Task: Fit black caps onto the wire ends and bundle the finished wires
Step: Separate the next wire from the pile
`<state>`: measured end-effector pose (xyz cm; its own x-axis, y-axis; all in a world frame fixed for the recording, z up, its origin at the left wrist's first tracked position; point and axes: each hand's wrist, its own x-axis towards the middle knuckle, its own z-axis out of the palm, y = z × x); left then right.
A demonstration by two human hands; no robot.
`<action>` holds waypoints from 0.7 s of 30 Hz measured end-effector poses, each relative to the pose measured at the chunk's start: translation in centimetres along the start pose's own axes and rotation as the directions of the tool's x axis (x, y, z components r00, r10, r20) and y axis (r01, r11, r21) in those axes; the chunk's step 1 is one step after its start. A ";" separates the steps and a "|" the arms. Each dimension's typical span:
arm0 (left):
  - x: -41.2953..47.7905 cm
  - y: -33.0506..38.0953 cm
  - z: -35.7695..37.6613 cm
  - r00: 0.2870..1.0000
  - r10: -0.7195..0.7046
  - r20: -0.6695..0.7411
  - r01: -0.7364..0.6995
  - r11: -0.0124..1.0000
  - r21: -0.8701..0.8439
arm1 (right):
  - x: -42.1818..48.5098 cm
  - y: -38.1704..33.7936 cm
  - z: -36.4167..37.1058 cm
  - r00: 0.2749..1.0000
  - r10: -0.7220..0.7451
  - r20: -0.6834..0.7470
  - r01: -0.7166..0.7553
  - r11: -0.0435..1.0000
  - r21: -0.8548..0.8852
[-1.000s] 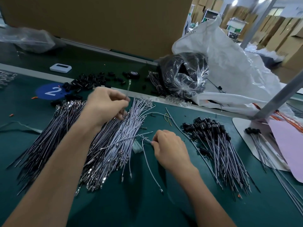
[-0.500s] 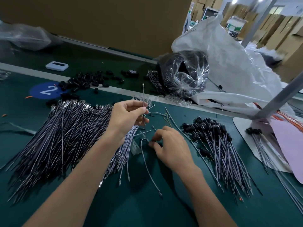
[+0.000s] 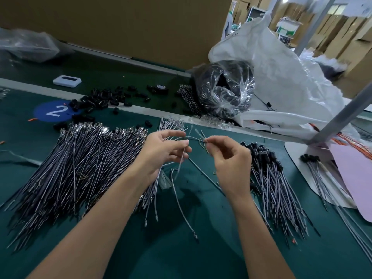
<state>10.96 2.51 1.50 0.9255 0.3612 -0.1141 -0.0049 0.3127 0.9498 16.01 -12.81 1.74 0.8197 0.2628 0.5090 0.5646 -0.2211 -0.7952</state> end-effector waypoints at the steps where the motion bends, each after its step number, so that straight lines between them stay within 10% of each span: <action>1: 0.1 0.1 -0.1 0.999 -0.036 0.002 0.037 0.998 -0.056 | 0.0 -0.1 0.0 0.997 -0.073 0.016 0.073 0.997 0.023; 5: 0.1 0.1 0.0 0.977 -0.153 0.149 0.176 0.972 -0.156 | -0.6 -0.6 0.4 0.942 -0.310 0.126 0.306 0.951 0.049; 11: -0.7 -0.3 0.0 0.853 -0.215 0.476 0.323 0.933 -0.158 | -1.3 -0.8 0.9 0.923 -0.282 0.261 0.283 0.958 0.034; 16: -0.6 -0.7 0.7 0.925 -0.195 0.326 0.242 0.964 -0.109 | -1.2 -0.9 0.8 0.958 -0.226 0.179 0.220 0.974 0.050; 21: -0.3 -0.2 0.6 0.985 0.111 0.134 -0.094 0.987 -0.132 | -0.4 0.3 0.2 0.993 -0.118 -0.030 0.115 0.989 -0.091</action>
<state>10.88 1.81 1.51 0.9615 0.2729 0.0323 -0.1414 0.3907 0.9096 15.80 -12.76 1.19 0.7496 0.2589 0.6092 0.6618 -0.2735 -0.6980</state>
